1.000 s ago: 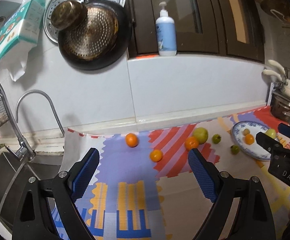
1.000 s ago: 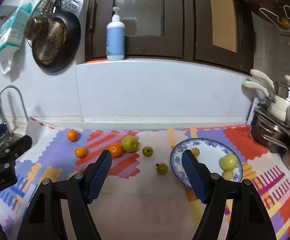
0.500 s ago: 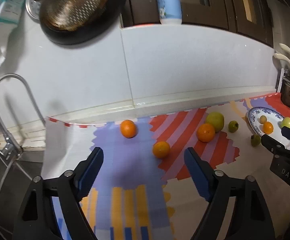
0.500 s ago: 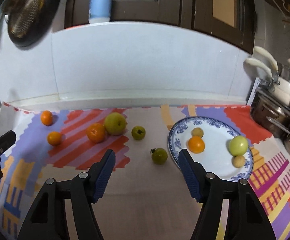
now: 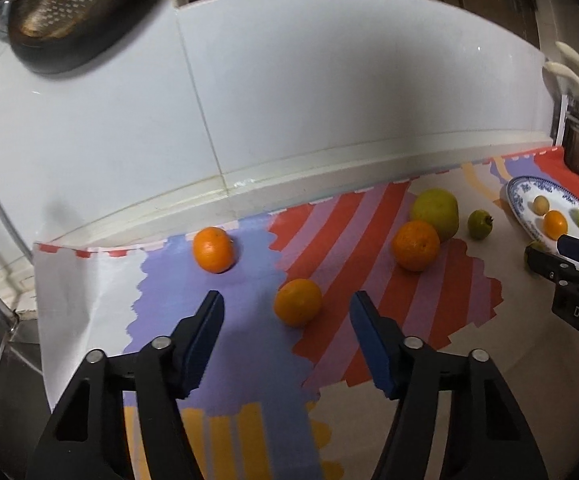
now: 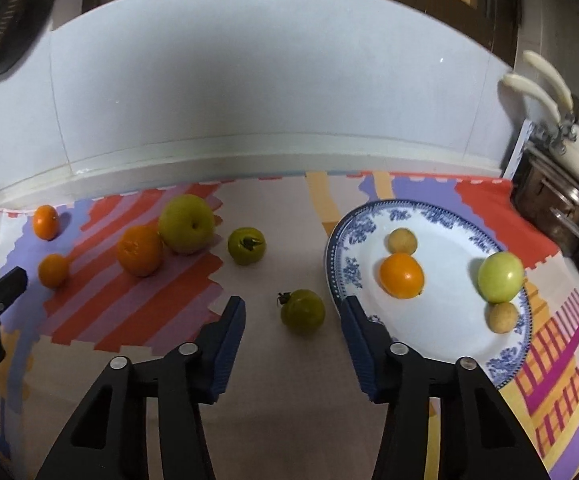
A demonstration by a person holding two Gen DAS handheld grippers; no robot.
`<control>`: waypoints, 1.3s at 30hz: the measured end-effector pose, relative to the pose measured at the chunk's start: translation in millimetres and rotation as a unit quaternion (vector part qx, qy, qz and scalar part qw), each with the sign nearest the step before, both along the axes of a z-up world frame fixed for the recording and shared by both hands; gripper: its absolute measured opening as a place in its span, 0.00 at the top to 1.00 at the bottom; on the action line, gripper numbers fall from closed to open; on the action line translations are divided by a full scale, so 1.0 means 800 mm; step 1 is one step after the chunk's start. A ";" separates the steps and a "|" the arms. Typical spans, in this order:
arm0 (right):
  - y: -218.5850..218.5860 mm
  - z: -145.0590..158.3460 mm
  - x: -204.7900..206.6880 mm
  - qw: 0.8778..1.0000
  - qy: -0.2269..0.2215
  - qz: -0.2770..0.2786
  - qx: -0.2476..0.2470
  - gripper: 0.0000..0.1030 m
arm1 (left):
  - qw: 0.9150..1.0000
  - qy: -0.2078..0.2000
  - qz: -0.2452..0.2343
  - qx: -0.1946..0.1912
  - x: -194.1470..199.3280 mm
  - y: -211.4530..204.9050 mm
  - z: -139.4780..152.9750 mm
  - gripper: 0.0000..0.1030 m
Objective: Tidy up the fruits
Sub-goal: 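Move the left gripper to an orange while the right moves to a small green apple, then grasp the orange with the left gripper while the right grasps the small green apple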
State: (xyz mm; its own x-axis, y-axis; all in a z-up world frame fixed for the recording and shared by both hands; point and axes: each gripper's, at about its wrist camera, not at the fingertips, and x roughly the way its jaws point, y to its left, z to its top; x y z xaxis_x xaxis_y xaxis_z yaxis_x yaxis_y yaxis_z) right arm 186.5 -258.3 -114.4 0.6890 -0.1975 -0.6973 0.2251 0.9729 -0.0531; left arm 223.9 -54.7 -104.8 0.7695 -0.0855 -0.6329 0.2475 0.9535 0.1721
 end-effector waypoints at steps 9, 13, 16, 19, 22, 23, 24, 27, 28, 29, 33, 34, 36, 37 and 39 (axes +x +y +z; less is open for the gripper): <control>-0.007 -0.015 0.022 1.000 0.026 0.000 0.014 0.61 | 1.000 0.030 0.006 0.001 0.030 -0.010 -0.020 0.51; -0.010 -0.020 0.024 0.999 0.032 -0.005 0.010 0.62 | 0.999 0.053 0.004 0.002 0.042 -0.015 -0.028 0.55; -0.013 -0.023 0.027 0.999 0.039 -0.006 0.016 0.67 | 0.999 0.051 0.002 -0.002 0.045 -0.016 -0.029 0.60; -0.016 -0.026 0.029 0.999 0.045 -0.005 0.022 0.71 | 0.999 0.053 0.007 0.003 0.047 -0.017 -0.030 0.65; -0.017 -0.025 0.029 0.999 0.044 -0.005 0.022 0.71 | 0.999 0.051 0.006 -0.001 0.046 -0.015 -0.029 0.68; -0.016 -0.025 0.028 0.999 0.042 -0.004 0.020 0.71 | 0.999 0.051 0.005 -0.001 0.046 -0.015 -0.029 0.69; -0.016 -0.024 0.028 0.999 0.041 -0.003 0.019 0.71 | 0.999 0.051 0.004 -0.002 0.046 -0.015 -0.029 0.69; -0.013 -0.023 0.028 0.999 0.038 0.003 0.018 0.71 | 0.999 0.050 0.001 -0.005 0.046 -0.015 -0.029 0.69; -0.012 -0.022 0.027 0.999 0.038 0.004 0.018 0.71 | 0.999 0.049 -0.003 -0.006 0.045 -0.015 -0.028 0.69; -0.012 -0.021 0.027 0.999 0.037 0.007 0.020 0.71 | 0.999 0.044 -0.006 -0.003 0.043 -0.016 -0.027 0.69; -0.010 -0.015 0.023 0.999 0.027 0.016 0.021 0.71 | 0.999 0.031 -0.017 0.005 0.032 -0.018 -0.021 0.69; -0.010 -0.014 0.022 0.999 0.026 0.017 0.021 0.71 | 0.999 0.029 -0.019 0.007 0.029 -0.019 -0.019 0.69; -0.010 -0.011 0.019 0.999 0.023 0.021 0.022 0.71 | 0.999 0.024 -0.021 0.008 0.023 -0.019 -0.013 0.69; -0.010 -0.009 0.018 0.999 0.021 0.023 0.023 0.71 | 0.999 0.022 -0.024 0.006 0.020 -0.019 -0.010 0.69; -0.008 -0.003 0.013 0.999 0.014 0.030 0.023 0.71 | 0.999 0.018 -0.027 0.003 0.014 -0.019 -0.002 0.69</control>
State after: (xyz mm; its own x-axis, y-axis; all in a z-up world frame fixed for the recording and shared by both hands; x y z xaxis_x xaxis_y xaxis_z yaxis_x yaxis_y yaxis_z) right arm 197.0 -264.7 -117.0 0.6783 -0.1244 -0.7242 0.1656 0.9861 -0.0143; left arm 235.0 -69.7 -106.3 0.7409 -0.1233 -0.6601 0.3049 0.9376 0.1671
